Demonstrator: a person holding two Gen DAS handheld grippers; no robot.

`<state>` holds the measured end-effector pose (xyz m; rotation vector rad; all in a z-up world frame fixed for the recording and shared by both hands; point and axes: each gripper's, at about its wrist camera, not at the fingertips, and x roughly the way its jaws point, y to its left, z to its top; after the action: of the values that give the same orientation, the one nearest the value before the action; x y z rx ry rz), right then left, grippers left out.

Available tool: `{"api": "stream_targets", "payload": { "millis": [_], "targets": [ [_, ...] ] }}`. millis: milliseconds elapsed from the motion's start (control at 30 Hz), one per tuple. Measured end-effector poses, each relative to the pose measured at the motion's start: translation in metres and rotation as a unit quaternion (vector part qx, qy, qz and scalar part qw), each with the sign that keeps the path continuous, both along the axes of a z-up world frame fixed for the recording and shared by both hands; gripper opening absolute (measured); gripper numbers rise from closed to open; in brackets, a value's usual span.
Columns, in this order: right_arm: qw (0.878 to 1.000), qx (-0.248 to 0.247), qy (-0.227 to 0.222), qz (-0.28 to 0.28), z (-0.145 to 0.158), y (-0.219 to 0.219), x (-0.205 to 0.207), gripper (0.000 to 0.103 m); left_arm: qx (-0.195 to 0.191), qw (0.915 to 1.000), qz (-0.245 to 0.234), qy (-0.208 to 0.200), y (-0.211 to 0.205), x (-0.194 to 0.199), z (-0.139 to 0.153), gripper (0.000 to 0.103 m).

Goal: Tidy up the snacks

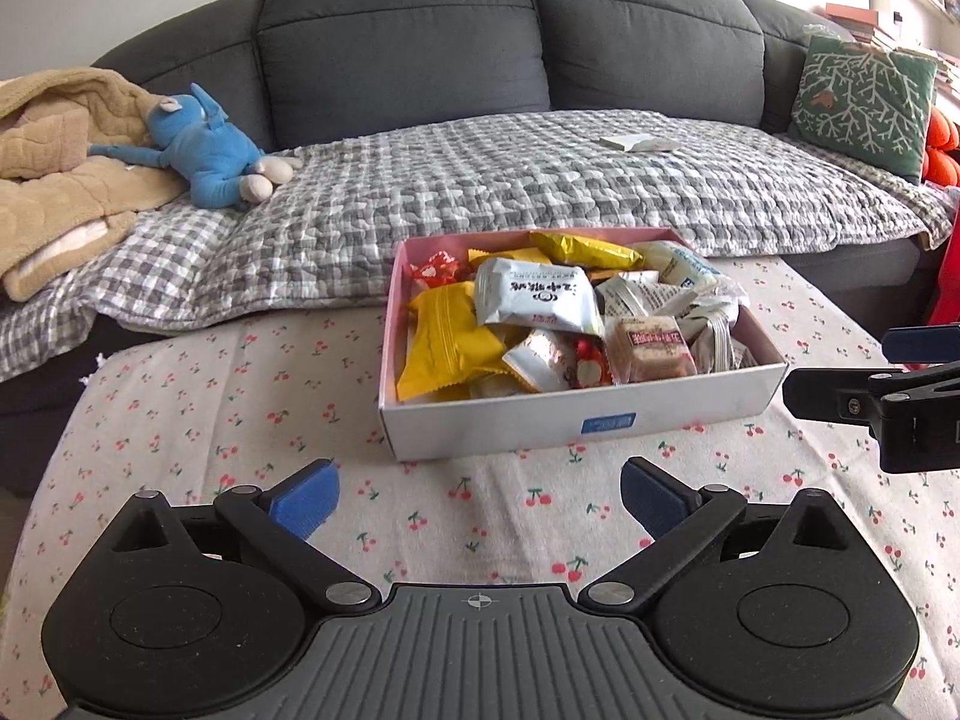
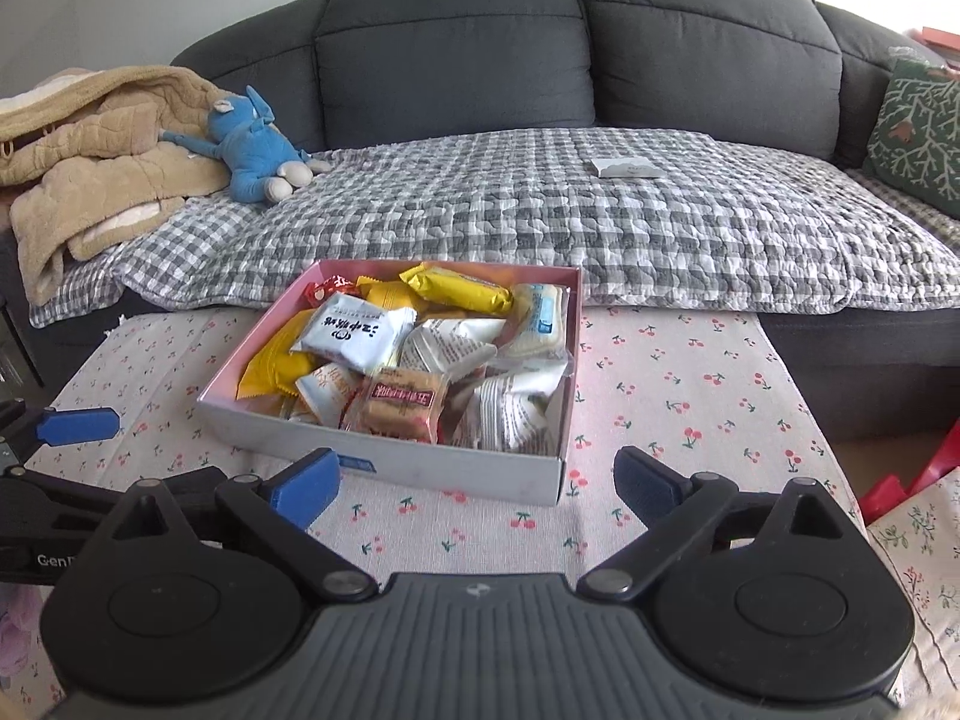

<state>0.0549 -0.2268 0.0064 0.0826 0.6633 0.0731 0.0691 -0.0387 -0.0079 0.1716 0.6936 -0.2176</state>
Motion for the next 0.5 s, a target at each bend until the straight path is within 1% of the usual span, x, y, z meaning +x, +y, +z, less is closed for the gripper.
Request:
{"api": "stream_targets", "payload": {
  "millis": [133, 267, 400, 500],
  "targets": [
    [1.0, -0.005, 0.003, 0.001, 0.001, 0.007, -0.016, 0.101, 0.011, 0.9996, 0.016, 0.018, 0.001, -0.012, 0.001, 0.101],
    [1.0, -0.015, 0.02, -0.017, -0.001, 0.012, -0.026, 0.102, 0.019, 0.9987, 0.03, 0.037, 0.004, -0.018, 0.0, 0.103],
    [0.999, -0.014, 0.038, -0.023, -0.002, 0.015, -0.03, 0.102, 0.012, 0.9972, 0.051, 0.053, 0.009, -0.019, 0.0, 0.103],
    [0.999, -0.012, 0.041, -0.02, -0.004, 0.019, -0.031, 0.102, 0.008, 0.996, 0.066, 0.059, 0.012, -0.018, -0.001, 0.103]
  ]
}}
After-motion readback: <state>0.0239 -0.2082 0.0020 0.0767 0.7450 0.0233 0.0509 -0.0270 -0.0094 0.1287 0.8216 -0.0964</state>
